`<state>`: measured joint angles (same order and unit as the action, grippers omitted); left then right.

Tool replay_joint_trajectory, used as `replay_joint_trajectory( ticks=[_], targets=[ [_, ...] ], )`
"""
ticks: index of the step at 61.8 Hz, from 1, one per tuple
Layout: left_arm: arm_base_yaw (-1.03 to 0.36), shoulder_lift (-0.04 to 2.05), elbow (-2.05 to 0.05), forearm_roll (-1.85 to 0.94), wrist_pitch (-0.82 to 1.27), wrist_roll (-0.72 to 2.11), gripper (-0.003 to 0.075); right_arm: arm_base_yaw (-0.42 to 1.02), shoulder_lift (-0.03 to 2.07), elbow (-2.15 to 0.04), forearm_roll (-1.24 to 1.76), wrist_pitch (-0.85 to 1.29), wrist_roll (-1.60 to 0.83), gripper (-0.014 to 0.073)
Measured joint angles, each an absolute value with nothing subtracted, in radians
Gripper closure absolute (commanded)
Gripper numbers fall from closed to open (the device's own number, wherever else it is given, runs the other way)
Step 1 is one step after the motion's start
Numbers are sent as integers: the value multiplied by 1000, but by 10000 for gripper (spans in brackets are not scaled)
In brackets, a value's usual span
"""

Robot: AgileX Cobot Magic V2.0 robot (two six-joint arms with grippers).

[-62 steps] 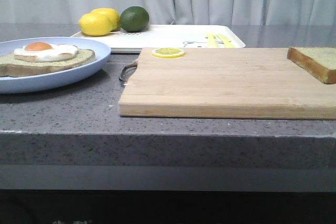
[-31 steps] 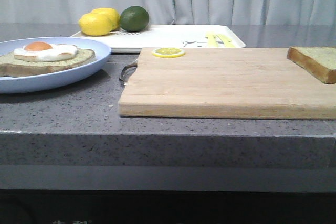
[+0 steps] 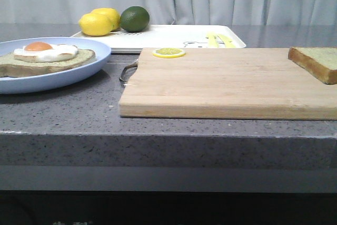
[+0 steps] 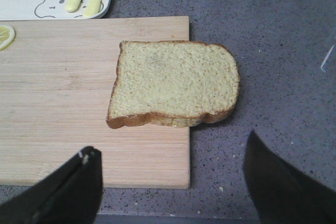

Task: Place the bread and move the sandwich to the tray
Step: 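Grasp the plain bread slice with the right gripper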

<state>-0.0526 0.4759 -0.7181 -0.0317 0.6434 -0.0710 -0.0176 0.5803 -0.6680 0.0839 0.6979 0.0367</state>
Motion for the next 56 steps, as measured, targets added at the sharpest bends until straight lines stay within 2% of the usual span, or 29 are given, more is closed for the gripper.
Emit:
replay_joint_trajectory(
  ticks=[41,56],
  targets=[
    [-53,476,-714,-32,643,-71,261,-18,582,-668,82,708,37,-60],
    [-53,546,-726,-32,644,-71,261,-18,582,-668,82,713,37,-60]
  ],
)
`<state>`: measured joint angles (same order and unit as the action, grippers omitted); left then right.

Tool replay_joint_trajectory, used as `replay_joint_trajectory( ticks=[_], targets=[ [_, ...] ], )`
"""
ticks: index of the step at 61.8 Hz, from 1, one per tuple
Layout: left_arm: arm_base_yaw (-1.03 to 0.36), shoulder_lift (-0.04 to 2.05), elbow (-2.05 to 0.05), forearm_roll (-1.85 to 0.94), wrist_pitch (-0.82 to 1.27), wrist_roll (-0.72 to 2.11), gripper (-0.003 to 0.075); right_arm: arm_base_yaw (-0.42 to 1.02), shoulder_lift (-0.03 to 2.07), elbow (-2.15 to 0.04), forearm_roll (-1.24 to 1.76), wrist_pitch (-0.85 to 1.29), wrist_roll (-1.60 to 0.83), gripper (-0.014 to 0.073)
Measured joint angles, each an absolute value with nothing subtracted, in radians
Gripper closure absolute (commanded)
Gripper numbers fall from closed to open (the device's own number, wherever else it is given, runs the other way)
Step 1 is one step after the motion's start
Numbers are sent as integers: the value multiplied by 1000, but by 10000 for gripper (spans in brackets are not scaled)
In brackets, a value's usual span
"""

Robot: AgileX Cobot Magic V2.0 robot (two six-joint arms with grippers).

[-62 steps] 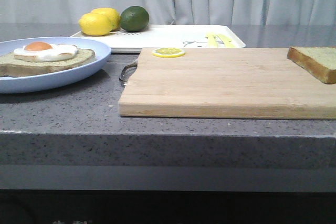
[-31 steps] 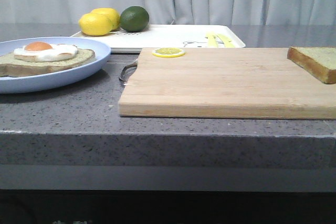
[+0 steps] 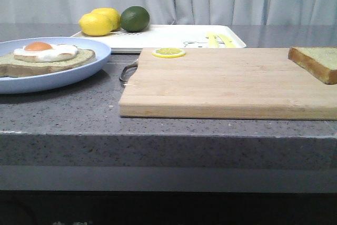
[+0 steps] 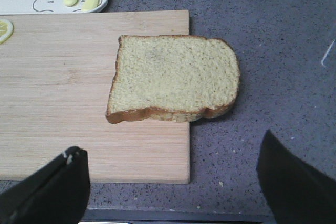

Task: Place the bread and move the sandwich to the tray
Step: 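Grasp the plain bread slice with the right gripper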

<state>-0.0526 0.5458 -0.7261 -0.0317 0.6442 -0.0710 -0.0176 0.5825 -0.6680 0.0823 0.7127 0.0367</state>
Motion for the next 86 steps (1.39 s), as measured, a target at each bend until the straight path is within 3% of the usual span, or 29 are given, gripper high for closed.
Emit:
replay_joint_trajectory(
  ticks=[16,34,55,86],
  targets=[
    [-53,580,-732,-32,644,-71,261,-104,659,-719,66,782,71,-60],
    [-53,580,-733,-26,673,-71,261,-330,961,-884,93,921,69,-60],
    [-53,580,-733,0,687,-71,261,-678,1317,-967,651,1102,-341,-60],
    [-53,580,-733,17,687,-71,261,-703,1575,-972,990,1180,-638,-60]
  ],
)
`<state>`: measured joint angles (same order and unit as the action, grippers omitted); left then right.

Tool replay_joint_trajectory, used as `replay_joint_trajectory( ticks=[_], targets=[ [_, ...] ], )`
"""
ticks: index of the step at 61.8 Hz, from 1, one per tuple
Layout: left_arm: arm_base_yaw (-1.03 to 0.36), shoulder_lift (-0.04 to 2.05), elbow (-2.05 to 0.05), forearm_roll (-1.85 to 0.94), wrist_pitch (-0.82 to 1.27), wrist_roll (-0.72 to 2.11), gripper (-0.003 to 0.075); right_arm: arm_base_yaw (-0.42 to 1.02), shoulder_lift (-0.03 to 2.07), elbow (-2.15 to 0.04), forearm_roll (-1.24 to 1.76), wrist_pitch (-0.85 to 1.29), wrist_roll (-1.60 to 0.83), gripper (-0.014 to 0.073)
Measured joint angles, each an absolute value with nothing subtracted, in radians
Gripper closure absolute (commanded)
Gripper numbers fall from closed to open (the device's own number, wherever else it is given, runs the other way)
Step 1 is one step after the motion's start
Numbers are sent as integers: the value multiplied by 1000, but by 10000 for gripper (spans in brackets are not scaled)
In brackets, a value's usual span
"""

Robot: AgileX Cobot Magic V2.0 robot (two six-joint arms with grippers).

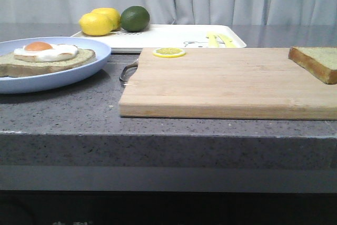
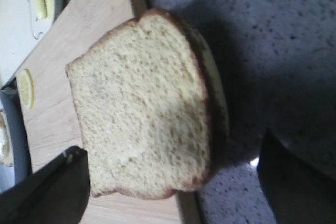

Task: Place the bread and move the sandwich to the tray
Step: 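Grasp the plain bread slice with the right gripper, then lift the bread slice and carry it toward the blue plate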

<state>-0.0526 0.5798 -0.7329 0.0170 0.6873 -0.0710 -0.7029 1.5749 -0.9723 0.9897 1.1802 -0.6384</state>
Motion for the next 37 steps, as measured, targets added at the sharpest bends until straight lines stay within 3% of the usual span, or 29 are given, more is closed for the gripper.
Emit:
replay_joint_trajectory(
  ticks=[29,37],
  targets=[
    [-53,580,-733,18,687,-71,261,-630,1683,-982,1116,1184,-716,-59],
    [-53,580,-733,18,687,-71,261,-625,1684,-983,1116,1186,-716,16]
  ],
)
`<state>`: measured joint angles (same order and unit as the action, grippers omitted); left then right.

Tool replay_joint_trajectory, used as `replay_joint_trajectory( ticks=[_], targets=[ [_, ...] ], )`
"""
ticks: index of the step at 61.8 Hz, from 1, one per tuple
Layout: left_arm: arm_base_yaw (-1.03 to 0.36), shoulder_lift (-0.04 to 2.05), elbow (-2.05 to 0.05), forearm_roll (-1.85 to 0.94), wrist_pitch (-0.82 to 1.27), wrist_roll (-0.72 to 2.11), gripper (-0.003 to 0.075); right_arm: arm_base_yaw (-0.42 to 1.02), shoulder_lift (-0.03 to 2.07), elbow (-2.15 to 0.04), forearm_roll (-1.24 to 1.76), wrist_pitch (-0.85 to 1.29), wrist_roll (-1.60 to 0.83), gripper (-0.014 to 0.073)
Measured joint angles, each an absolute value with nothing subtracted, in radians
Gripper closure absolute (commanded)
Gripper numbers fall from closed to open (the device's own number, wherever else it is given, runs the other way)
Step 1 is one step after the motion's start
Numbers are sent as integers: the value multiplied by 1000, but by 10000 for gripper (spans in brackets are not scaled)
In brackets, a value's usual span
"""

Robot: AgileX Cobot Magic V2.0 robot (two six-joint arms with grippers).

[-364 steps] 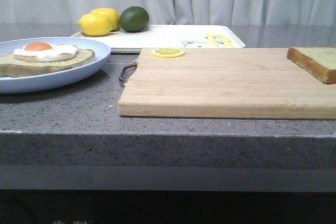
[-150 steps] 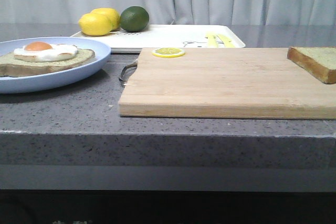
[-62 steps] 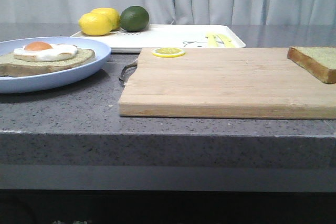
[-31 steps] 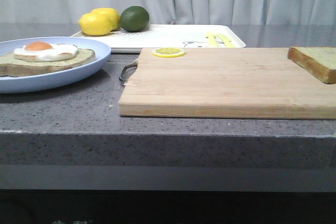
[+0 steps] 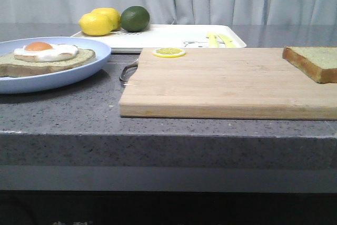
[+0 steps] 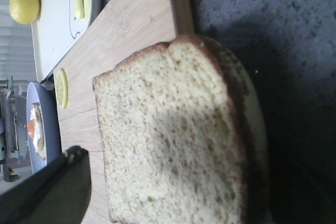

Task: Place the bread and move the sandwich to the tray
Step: 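Lift the bread slice and carry it toward the blue plate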

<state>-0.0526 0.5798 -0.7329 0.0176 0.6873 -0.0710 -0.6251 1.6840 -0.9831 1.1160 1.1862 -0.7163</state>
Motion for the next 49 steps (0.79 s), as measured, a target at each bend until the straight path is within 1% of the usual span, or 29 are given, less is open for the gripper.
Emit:
replay_joint_trajectory(
  ticks=[2,8,17,25,38,43,49],
  targets=[
    [-53,580,-733,18,687,-71,261,-625,1685,-983,1114,1184,-716,74],
    [-53,580,-733,18,687,-71,261,-625,1691,-983,1109,1183,-718,196],
    [-53,580,-733,18,687,-71,261,-625,1691,-983,1111,1182,-718,329],
    [-53,580,-733,18,687,-71,261,-625,1691,-983,1113,1182,-721,403],
    [-53,580,-733,18,687,-71,261,-624,1659,-983,1125,1182,-721,552],
    [-53,580,-733,18,687,-71,261,-624,1630,-983,1151,1182,-721,595],
    [-53,580,-733,18,687,-71,261,-619,1585,-983,1182,1182,-721,627]
  ],
)
